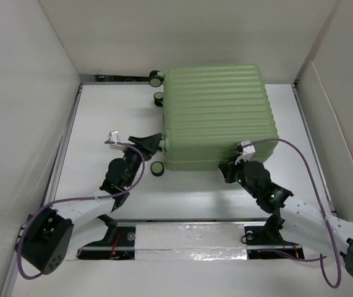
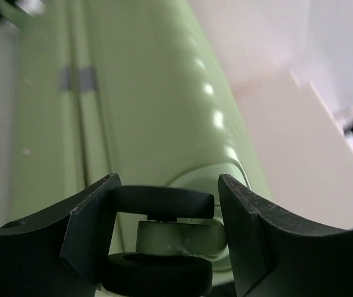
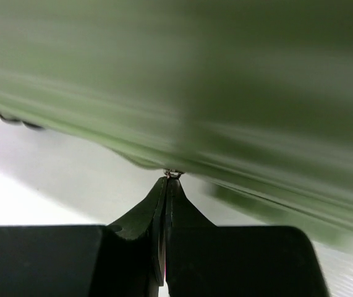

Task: Pack the luggage

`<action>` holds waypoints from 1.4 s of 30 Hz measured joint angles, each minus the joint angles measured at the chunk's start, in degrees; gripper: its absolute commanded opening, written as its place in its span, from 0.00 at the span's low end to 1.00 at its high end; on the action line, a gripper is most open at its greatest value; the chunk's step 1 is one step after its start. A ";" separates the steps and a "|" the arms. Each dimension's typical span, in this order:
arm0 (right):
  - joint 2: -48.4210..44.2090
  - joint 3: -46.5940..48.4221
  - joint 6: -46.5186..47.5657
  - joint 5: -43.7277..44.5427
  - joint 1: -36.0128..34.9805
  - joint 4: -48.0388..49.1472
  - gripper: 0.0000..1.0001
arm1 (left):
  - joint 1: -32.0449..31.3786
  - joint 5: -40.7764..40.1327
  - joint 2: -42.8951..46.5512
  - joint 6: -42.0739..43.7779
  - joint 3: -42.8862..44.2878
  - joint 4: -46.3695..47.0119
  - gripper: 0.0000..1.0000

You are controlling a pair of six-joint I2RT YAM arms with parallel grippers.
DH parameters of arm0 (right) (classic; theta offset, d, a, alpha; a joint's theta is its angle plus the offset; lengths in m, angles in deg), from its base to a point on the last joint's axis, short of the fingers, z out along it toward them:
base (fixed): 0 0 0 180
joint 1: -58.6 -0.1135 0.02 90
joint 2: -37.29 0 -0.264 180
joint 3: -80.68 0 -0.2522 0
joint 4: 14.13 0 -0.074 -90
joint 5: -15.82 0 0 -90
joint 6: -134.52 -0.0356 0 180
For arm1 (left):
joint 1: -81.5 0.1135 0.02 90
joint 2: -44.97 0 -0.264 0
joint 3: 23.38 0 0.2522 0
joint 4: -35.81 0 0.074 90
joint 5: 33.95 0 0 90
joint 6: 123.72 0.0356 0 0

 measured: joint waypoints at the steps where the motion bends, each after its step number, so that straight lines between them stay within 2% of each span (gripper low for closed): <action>1: 1.27 0.22 -0.17 -0.17 -0.79 0.72 0.00 | -3.15 -0.26 0.55 0.35 -0.07 -0.39 0.00; 5: 9.84 1.88 -1.38 0.76 -10.01 7.67 0.00 | -13.81 -1.55 0.96 1.38 0.13 -1.46 0.00; 9: 16.41 4.24 -2.08 3.76 -19.39 12.63 0.00 | -19.37 -2.82 -0.55 2.08 2.19 -2.75 0.00; 12: 16.46 4.26 -2.56 7.87 -23.21 12.44 0.00 | -22.16 -3.69 -2.01 2.12 3.65 -3.82 0.00; 13: 15.87 4.00 -2.73 9.31 -23.98 12.02 0.00 | -22.80 -4.22 -2.47 2.14 4.31 -4.24 0.10; 15: 13.57 2.78 -3.30 11.76 -24.85 11.32 0.00 | -24.04 -4.76 -3.48 2.40 5.68 -4.94 0.38; 16: 12.26 1.92 -3.58 12.83 -25.11 11.21 0.00 | -24.57 -4.72 -4.11 2.82 6.80 -5.81 0.66; 19: 8.02 -0.04 -4.26 15.21 -25.59 9.38 0.00 | -26.12 -4.22 -5.57 6.34 12.41 -11.80 0.97; 21: 5.31 -0.70 -4.74 15.30 -25.68 7.93 0.00 | -25.64 -4.39 -5.79 8.63 16.31 -17.38 0.99; 23: 3.10 -1.22 -4.98 14.91 -25.66 6.67 0.00 | -22.38 -3.58 -4.90 9.60 17.99 -20.04 0.99; 28: 0.57 -1.49 -4.83 13.73 -25.07 4.13 0.00 | -0.63 -0.76 -2.08 8.37 19.06 -22.08 0.99; 30: 0.22 -1.49 -4.57 13.18 -24.65 3.67 0.00 | 7.17 1.92 -4.70 7.32 21.33 -21.99 0.99; 33: -0.22 -1.33 -3.98 12.26 -24.00 2.93 0.00 | 14.60 8.26 -12.55 5.60 26.60 -20.92 0.99; 37: -0.46 -1.33 -3.76 10.82 -23.37 2.69 0.00 | 19.26 16.50 -24.24 2.47 32.44 -17.33 0.99; 42: -0.46 -1.49 -3.80 10.19 -23.04 2.99 0.00 | 19.63 23.67 -35.60 1.01 40.65 -16.52 0.99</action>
